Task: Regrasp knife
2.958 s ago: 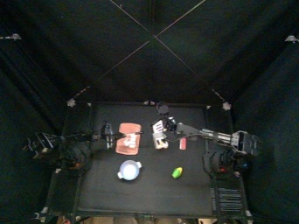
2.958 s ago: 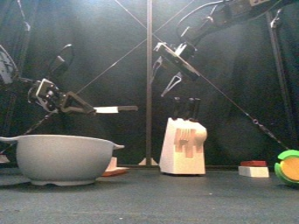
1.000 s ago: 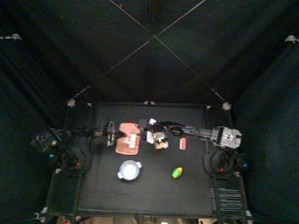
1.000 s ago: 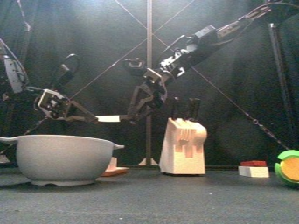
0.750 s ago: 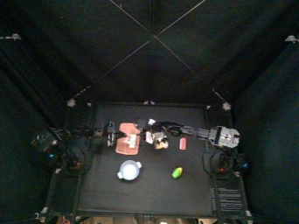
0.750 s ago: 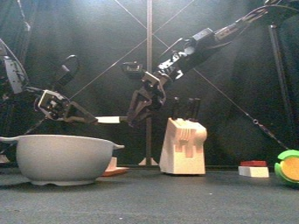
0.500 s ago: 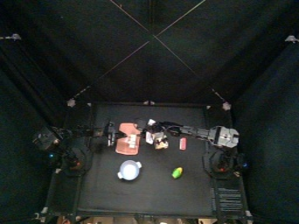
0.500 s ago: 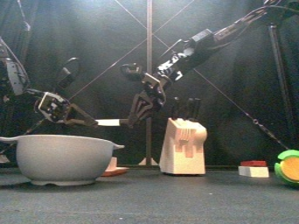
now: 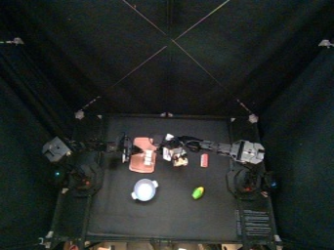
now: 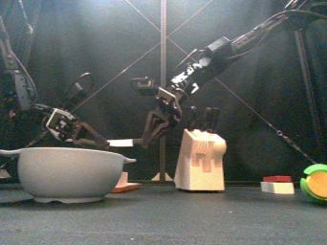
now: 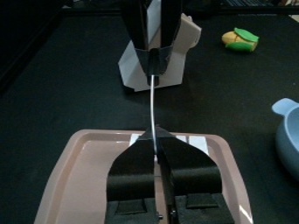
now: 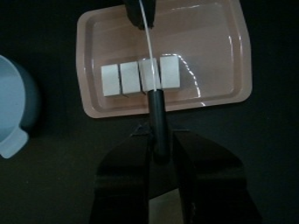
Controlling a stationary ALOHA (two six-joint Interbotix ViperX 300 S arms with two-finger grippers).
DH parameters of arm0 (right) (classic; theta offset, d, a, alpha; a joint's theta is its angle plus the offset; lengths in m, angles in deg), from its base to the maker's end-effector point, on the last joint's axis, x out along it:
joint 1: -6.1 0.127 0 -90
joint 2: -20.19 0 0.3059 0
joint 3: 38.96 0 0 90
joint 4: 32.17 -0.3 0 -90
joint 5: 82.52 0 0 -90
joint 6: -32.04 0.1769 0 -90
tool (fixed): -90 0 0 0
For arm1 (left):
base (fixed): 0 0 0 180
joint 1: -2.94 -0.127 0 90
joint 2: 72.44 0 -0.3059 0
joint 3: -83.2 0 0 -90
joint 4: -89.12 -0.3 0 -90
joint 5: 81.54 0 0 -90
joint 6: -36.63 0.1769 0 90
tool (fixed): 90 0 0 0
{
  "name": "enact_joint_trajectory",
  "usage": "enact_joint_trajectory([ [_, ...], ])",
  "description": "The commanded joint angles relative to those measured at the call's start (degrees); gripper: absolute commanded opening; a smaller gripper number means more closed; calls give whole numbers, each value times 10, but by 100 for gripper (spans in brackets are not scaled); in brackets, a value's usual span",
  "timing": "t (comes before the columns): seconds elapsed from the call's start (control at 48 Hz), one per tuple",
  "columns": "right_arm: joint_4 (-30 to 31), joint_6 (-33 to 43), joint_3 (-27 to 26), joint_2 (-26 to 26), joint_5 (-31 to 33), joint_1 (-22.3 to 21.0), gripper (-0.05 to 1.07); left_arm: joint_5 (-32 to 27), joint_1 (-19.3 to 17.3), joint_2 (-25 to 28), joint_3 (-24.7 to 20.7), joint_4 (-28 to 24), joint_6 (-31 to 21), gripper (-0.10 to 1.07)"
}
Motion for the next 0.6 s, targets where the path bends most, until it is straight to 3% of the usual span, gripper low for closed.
enact_joint_trajectory([
  [0.0, -1, -1, -8, -12, -3, 0, 51, 2, -2, -2, -11, 0, 1, 29],
  [0.583, -1, 0, -14, 4, -4, 3, 51, -40, -2, -1, -6, -10, 1, 29],
])
